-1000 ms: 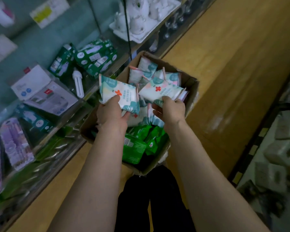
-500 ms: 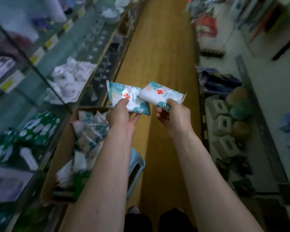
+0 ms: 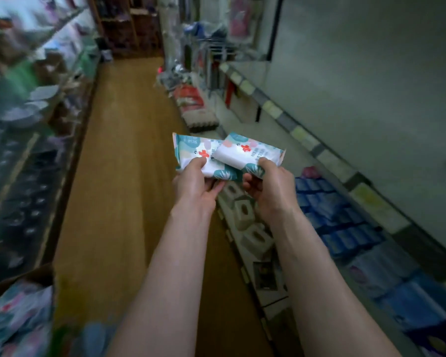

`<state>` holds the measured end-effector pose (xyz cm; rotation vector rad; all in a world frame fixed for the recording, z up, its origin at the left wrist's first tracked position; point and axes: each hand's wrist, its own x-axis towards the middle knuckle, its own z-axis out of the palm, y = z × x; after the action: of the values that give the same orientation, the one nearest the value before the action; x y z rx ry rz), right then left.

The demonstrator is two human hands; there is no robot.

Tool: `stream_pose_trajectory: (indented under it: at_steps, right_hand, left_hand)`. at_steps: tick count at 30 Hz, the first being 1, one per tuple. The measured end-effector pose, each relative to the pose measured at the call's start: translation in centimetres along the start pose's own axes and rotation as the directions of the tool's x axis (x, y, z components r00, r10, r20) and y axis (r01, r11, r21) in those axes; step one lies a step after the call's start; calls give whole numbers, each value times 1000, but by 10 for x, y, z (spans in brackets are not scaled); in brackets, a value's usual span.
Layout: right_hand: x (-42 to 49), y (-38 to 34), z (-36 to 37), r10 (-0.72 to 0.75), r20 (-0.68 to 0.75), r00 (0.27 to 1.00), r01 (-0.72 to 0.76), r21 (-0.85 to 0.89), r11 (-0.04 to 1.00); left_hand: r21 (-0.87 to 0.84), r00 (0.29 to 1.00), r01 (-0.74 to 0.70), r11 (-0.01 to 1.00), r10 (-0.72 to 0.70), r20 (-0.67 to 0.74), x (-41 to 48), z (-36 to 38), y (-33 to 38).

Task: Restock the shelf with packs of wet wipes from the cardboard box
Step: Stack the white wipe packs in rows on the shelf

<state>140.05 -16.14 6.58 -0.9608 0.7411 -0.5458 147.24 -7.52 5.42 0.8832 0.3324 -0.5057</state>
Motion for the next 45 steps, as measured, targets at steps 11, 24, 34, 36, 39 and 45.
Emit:
stream_pose_trajectory:
  at_steps: [11,24,34,36,39,45]
  right_hand:
    - [37,-98,-139,-202,-283,938,224,48,973]
    - [38,-160,-242,-338,-528,780,293,-170,941]
    - [58,-185,-259,-327,-740,587,385,-100,918]
    - [62,-192,-269,-312,-804,506,413,-92,906]
    - [63,-198,-287,-284,-862,419,426,-90,900]
    - [71,-193,-305,-222,-903,367,388,-69,919]
  left_hand:
    - [192,942,132,972,-183,281,-34,157,-111]
    - [459,744,231,858,-460,484,-56,258,-198]
    - [573,641,262,776,-584,498,-38,306,-222]
    - [568,632,296,768,-604,487,-32,311,-223]
    - [544,640,320,776,-600,480,-23,321,-226]
    - [512,689,326,794,-571,446,-21,332,-240]
